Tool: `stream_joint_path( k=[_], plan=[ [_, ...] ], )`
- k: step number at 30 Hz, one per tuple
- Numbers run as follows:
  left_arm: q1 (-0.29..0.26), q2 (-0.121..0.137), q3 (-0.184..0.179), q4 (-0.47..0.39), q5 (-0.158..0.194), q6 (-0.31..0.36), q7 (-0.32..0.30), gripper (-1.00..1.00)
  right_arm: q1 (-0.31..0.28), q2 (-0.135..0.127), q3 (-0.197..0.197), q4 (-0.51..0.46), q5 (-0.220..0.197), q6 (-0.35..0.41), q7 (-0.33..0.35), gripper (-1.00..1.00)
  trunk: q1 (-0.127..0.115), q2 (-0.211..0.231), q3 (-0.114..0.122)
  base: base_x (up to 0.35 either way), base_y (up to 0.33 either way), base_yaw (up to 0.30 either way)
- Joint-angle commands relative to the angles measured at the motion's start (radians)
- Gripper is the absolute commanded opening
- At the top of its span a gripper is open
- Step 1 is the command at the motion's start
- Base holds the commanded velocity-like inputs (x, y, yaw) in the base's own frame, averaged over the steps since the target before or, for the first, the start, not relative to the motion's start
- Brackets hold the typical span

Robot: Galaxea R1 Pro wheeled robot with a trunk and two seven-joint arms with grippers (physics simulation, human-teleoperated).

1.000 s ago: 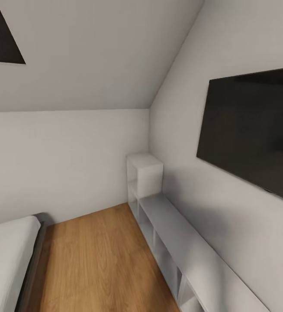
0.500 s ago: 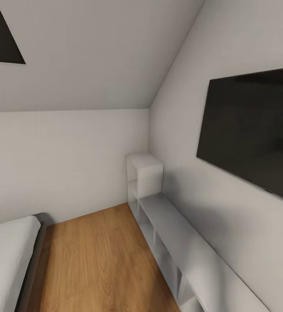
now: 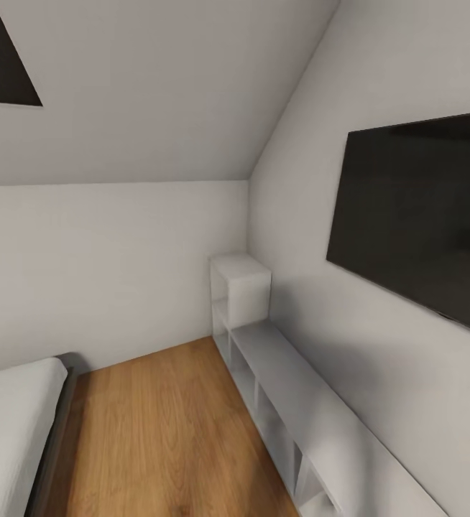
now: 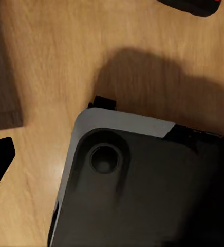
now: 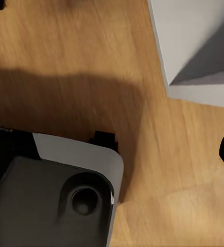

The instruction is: Attach the digital camera to the camera tripod in the bedroom.

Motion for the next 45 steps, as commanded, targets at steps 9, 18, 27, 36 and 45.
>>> stream_joint_path(
  k=[9,18,27,36,45],
  plan=[
    [-0.090,0.045,0.002,-0.314,0.007,0.458,0.000,1.00,-0.095,0.006,-0.002,-0.322,-0.016,0.292,0.004,1.00,0.000,-0.001,-0.001,0.000,0.000,0.000],
    [-0.284,0.037,0.003,-0.517,0.010,0.632,-0.001,1.00,-0.157,0.011,-0.006,-0.661,-0.018,0.434,-0.002,1.00,0.000,-0.001,-0.001,0.000,0.000,0.000],
    [-0.418,-0.057,-0.002,-0.615,-0.002,0.678,0.035,1.00,-0.189,0.016,-0.061,-0.778,-0.027,0.496,-0.018,1.00,0.000,-0.001,-0.001,0.000,0.000,0.000],
    [-0.442,-0.132,-0.012,-0.689,-0.025,0.715,0.146,1.00,-0.194,0.016,-0.113,-0.801,-0.032,0.517,-0.019,1.00,0.000,-0.001,-0.001,0.000,0.000,0.000],
    [-0.445,-0.140,-0.041,-0.728,-0.026,0.732,0.167,1.00,-0.195,0.016,-0.122,-0.805,-0.035,0.521,-0.017,1.00,0.000,-0.001,-0.001,0.000,0.000,0.000]
  ],
)
